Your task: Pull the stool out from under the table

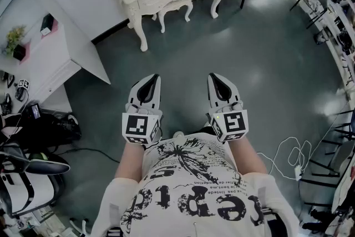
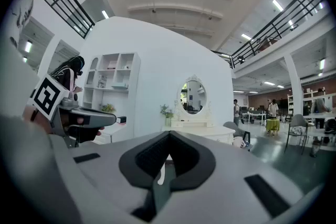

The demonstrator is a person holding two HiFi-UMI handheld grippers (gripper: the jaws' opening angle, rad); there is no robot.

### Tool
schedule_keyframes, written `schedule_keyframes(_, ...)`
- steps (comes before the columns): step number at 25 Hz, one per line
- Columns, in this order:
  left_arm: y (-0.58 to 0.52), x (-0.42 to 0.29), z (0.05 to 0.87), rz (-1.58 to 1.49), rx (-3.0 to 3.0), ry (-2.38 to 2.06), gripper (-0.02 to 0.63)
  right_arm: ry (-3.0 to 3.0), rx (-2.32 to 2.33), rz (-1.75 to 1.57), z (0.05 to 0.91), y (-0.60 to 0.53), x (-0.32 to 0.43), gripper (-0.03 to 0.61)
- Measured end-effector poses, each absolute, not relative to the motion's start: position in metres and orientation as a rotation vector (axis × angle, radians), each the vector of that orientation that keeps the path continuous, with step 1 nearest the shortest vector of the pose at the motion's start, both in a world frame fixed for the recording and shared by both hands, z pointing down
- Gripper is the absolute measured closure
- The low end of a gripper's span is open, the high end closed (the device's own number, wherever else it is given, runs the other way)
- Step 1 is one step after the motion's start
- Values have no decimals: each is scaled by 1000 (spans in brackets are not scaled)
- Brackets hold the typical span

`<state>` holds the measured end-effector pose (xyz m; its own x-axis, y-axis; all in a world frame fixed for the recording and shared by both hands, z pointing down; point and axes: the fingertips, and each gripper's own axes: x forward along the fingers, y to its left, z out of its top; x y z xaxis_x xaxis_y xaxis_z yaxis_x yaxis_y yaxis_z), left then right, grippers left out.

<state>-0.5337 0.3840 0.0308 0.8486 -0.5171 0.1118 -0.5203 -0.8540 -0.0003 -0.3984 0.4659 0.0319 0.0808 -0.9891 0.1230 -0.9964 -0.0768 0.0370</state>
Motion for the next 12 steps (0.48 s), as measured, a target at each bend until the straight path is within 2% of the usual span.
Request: schedule_keyframes(12, 373, -539, 41, 164, 2975, -832, 595, -2034, 2224, 122, 43, 457, -403, 563)
